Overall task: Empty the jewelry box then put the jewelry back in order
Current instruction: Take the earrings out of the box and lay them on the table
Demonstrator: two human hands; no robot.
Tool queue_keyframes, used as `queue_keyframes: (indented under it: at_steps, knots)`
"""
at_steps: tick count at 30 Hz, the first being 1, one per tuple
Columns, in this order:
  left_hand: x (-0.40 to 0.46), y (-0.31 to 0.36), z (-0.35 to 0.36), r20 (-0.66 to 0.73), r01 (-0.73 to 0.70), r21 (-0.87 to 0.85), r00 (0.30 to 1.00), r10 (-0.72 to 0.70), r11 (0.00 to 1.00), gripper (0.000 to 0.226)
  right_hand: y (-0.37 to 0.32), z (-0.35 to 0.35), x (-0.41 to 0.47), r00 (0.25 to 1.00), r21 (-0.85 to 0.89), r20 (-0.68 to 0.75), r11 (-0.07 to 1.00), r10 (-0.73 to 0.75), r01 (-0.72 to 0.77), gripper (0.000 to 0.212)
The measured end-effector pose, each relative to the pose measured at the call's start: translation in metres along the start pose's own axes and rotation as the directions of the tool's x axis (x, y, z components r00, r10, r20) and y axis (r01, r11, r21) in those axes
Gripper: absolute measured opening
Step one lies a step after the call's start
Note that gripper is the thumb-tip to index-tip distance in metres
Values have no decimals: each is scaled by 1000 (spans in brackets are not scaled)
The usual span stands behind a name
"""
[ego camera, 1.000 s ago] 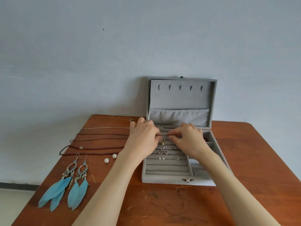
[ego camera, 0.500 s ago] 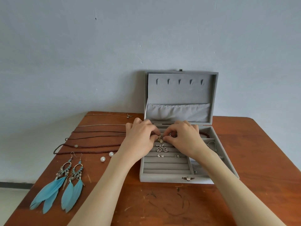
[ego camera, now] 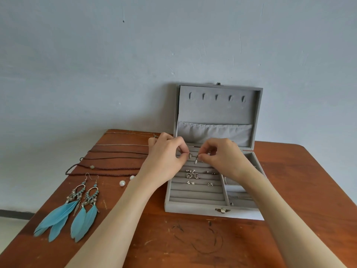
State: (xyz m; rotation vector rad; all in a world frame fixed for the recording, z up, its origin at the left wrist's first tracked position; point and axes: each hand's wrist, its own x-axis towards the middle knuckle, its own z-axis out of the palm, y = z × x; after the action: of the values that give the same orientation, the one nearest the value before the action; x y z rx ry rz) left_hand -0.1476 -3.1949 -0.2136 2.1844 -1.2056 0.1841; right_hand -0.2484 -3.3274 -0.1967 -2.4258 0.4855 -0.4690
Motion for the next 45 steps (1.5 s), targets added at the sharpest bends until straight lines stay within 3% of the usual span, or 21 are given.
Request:
queue_keyframes:
  at_steps: [8,13,21,26,31,37,45]
  knots:
    - [-10,9,-40,-78,36,-267,995,-59,963,12,-23,-6,-6,994,93,-46,991,-96,100,14]
    - [-40,-2,-71,0,136,-194,990,-139,972,15,-52,21,-36,982,86,70,982,-174,168,17]
    - [-98,1,-117,75,305,-278,952,-296,911,14,-98,33,-70,964,99,200,982,-177,160,14]
    - [-122,-9,-137,202,380,-250,920,-335,891,19,-120,38,-73,941,230,304,970,-147,77,9]
    - [-120,-32,-127,260,428,-176,889,-378,886,15,-120,62,-55,904,138,419,990,-90,34,9]
    - [-105,-57,-99,245,440,-122,882,-402,890,8,-111,90,-32,920,16,388,998,-60,58,7]
    - [-93,-69,-85,157,389,-87,914,-373,917,11,-104,101,-23,956,-13,288,998,-62,68,12]
